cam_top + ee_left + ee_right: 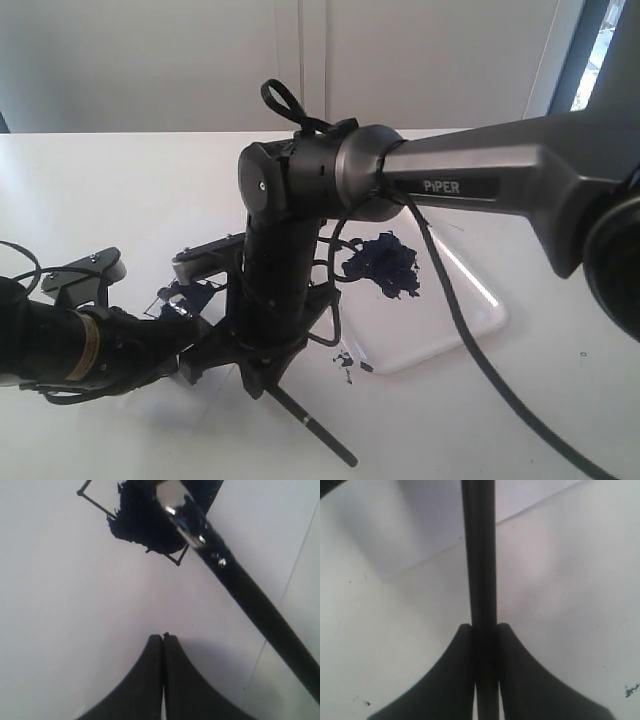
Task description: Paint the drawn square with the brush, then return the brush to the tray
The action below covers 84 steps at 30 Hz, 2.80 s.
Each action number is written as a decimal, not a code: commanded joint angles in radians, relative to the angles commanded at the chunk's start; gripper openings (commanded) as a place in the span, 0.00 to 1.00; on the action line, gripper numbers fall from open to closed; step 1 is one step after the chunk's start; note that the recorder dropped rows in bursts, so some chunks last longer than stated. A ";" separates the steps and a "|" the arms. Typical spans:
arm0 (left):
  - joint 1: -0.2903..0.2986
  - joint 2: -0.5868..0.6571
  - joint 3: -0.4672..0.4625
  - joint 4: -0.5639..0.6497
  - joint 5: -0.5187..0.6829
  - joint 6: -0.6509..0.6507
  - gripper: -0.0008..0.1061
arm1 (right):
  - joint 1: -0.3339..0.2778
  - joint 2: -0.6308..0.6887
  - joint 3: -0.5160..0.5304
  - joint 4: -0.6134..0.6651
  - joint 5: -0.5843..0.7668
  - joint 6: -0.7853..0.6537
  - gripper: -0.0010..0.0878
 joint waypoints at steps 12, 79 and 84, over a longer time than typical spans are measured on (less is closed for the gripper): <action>0.000 0.000 0.000 0.008 0.005 0.000 0.01 | -0.010 0.012 0.000 0.051 0.070 -0.014 0.01; 0.000 -1.178 0.195 0.028 0.264 0.136 0.01 | -0.004 -0.809 0.789 -0.734 -0.546 0.791 0.01; 0.000 -1.213 0.226 0.028 0.232 0.141 0.01 | -0.004 -0.811 0.928 -0.826 -0.621 0.975 0.01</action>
